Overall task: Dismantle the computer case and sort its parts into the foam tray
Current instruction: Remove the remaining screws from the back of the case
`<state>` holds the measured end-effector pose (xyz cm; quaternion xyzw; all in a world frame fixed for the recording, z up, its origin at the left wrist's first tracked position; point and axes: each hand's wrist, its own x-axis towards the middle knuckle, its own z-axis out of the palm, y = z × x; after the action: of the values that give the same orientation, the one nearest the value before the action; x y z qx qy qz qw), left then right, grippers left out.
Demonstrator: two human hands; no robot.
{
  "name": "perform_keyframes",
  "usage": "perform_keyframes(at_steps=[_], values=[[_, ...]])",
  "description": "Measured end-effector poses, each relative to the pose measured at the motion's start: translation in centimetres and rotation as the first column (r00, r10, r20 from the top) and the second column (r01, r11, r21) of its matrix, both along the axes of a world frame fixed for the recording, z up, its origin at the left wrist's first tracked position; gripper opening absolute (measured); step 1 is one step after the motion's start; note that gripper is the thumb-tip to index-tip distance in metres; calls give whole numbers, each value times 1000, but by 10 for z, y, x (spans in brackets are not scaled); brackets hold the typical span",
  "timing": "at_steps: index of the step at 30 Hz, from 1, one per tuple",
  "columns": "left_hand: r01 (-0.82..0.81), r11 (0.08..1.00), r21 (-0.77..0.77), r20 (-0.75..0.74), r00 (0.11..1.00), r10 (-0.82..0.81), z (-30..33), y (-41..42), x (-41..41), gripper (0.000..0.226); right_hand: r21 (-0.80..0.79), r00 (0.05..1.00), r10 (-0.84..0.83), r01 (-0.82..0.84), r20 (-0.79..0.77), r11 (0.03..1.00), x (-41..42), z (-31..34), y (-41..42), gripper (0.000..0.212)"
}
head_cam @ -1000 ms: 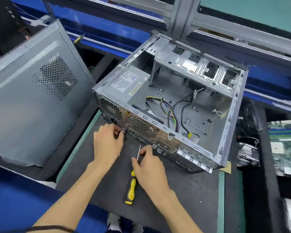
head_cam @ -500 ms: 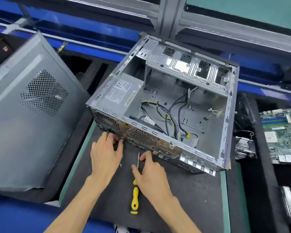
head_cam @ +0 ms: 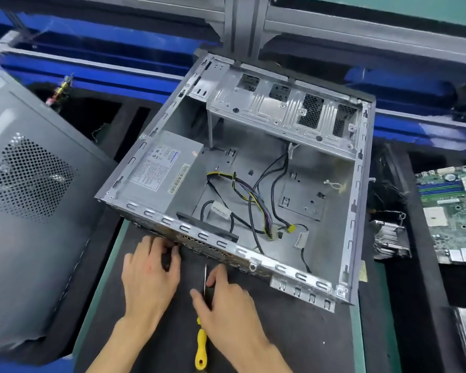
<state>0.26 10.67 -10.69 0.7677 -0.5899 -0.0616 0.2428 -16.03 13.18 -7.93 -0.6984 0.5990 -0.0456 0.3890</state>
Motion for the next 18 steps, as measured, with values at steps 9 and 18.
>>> perform_keyframes(at_steps=[9,18], values=[[8,983,185,-69,998,5,9,7,9,11,125,998,67,-69,18,990,0,2,-8,24],[207,867,454,-161,976,-148,35,16,12,26,195,998,24,-34,53,980,1,11,-19,23]])
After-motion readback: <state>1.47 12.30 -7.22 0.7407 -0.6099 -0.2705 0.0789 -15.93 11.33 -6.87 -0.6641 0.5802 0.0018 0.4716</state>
